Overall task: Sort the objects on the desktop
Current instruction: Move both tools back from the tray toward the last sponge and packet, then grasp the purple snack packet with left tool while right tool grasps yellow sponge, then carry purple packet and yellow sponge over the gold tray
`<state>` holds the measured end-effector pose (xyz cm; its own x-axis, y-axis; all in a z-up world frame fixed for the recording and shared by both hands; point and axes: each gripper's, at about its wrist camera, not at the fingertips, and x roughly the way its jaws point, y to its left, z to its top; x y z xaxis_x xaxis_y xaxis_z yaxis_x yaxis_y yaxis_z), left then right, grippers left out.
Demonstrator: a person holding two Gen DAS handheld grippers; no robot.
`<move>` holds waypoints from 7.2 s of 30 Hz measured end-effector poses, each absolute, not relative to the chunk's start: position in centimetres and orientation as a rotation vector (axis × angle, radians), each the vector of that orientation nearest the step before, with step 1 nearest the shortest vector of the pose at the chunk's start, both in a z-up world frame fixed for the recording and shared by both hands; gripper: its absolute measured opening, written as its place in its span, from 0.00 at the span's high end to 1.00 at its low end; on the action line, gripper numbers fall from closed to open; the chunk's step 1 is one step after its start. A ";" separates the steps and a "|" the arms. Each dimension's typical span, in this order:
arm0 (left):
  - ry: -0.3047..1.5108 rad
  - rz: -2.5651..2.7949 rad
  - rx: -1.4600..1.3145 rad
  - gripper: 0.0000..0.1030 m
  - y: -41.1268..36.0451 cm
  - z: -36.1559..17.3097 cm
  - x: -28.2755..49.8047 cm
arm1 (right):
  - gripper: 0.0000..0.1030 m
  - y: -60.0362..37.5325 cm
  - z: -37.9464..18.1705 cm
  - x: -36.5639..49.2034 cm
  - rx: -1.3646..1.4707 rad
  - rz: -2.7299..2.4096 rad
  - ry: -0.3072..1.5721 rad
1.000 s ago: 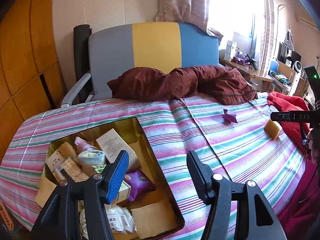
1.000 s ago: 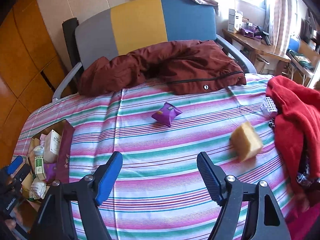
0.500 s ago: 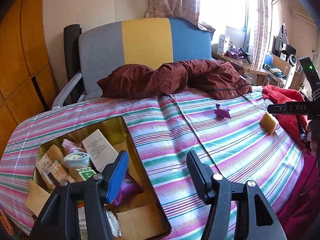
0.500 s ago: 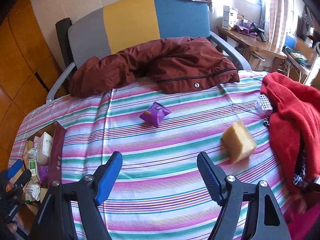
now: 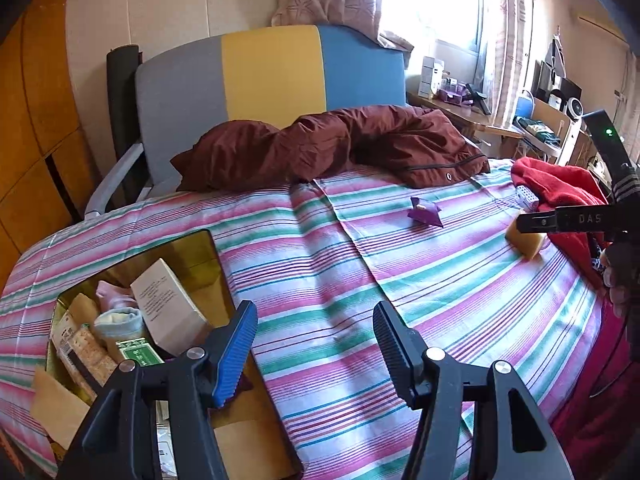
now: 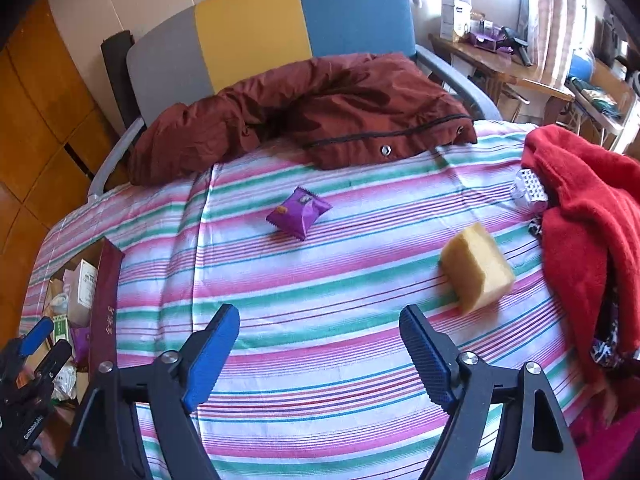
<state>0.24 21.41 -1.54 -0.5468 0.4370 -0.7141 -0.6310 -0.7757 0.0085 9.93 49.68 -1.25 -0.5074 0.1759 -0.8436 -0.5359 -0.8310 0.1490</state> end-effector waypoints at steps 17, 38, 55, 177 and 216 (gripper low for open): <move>0.380 2.253 -1.013 0.41 23.3 -3.0 -0.1 | 0.20 53.1 -1.8 11.1 -1.213 2.261 0.647; 0.395 2.230 -1.037 0.41 23.9 -3.8 -0.1 | 0.20 57.8 -1.4 13.6 -1.121 2.161 0.764; 0.416 2.230 -1.048 0.41 24.8 -4.2 -0.3 | 0.18 63.7 -4.1 15.4 -0.936 2.040 0.995; 0.357 2.163 -1.017 0.64 28.9 -8.1 0.2 | 0.44 47.0 -10.3 4.6 -1.696 2.431 0.027; 0.036 2.543 -0.970 0.64 8.8 0.1 -3.4 | 0.45 31.4 -1.7 0.1 -1.511 2.745 0.186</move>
